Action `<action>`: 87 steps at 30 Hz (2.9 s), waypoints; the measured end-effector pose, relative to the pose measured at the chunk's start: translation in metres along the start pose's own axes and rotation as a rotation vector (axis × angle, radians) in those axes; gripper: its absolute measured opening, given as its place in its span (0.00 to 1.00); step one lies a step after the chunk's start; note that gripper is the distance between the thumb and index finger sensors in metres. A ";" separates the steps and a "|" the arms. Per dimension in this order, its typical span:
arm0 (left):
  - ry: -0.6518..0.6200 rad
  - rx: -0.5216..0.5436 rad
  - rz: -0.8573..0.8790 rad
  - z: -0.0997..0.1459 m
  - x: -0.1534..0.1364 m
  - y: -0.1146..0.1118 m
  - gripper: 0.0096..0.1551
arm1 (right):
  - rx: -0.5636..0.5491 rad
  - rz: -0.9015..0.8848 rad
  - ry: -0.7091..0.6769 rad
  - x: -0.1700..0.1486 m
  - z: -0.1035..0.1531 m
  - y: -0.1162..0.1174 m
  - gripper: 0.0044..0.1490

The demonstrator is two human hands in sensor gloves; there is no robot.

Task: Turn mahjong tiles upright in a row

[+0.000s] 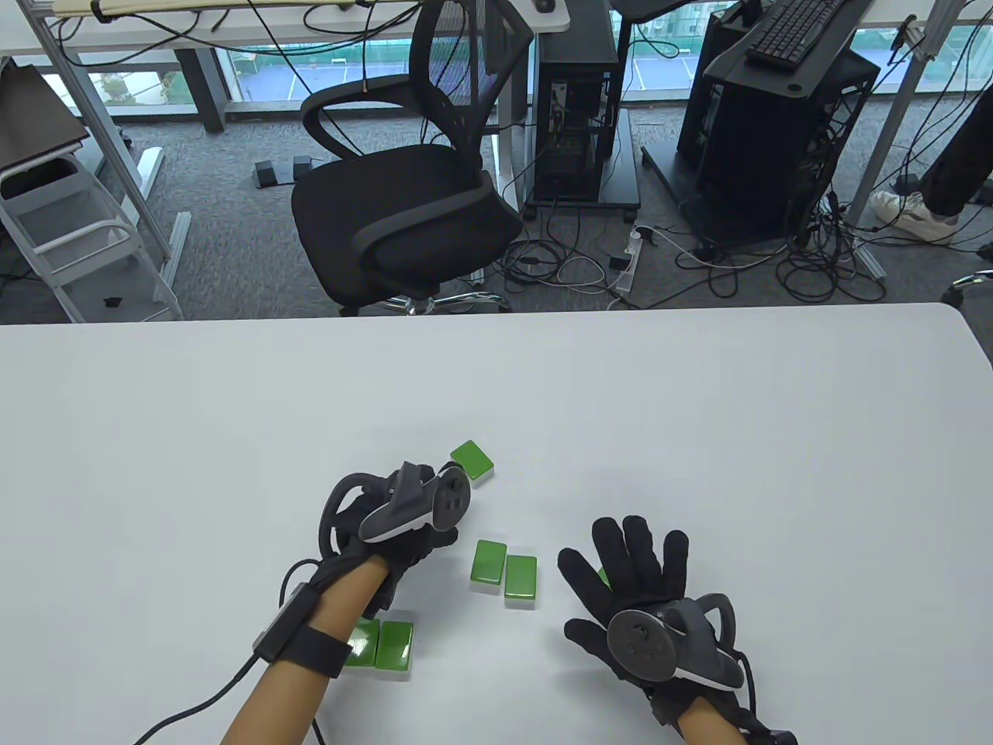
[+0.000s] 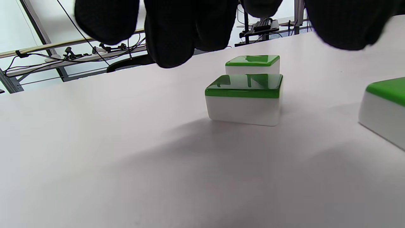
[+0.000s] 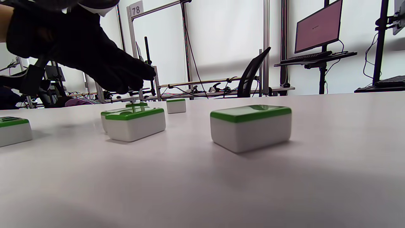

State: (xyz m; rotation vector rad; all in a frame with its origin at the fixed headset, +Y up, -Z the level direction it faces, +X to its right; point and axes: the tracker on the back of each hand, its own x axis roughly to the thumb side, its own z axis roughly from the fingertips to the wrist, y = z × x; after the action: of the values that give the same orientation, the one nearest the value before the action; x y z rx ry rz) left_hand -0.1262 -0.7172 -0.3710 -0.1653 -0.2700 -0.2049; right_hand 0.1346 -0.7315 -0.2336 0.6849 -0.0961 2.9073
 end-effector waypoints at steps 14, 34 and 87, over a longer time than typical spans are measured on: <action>0.088 -0.105 -0.099 -0.032 0.015 -0.025 0.47 | -0.004 0.017 -0.014 0.003 0.000 0.000 0.48; -0.268 0.055 0.027 0.047 0.003 -0.013 0.49 | 0.005 0.032 -0.014 0.004 0.000 0.001 0.48; -0.241 0.318 0.006 0.160 -0.087 -0.022 0.56 | 0.054 0.054 0.010 0.003 0.000 0.005 0.48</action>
State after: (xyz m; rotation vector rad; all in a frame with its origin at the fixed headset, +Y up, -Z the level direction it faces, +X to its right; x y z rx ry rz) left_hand -0.2528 -0.6927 -0.2404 0.1255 -0.5375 -0.1337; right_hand 0.1313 -0.7357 -0.2322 0.6865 -0.0358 2.9749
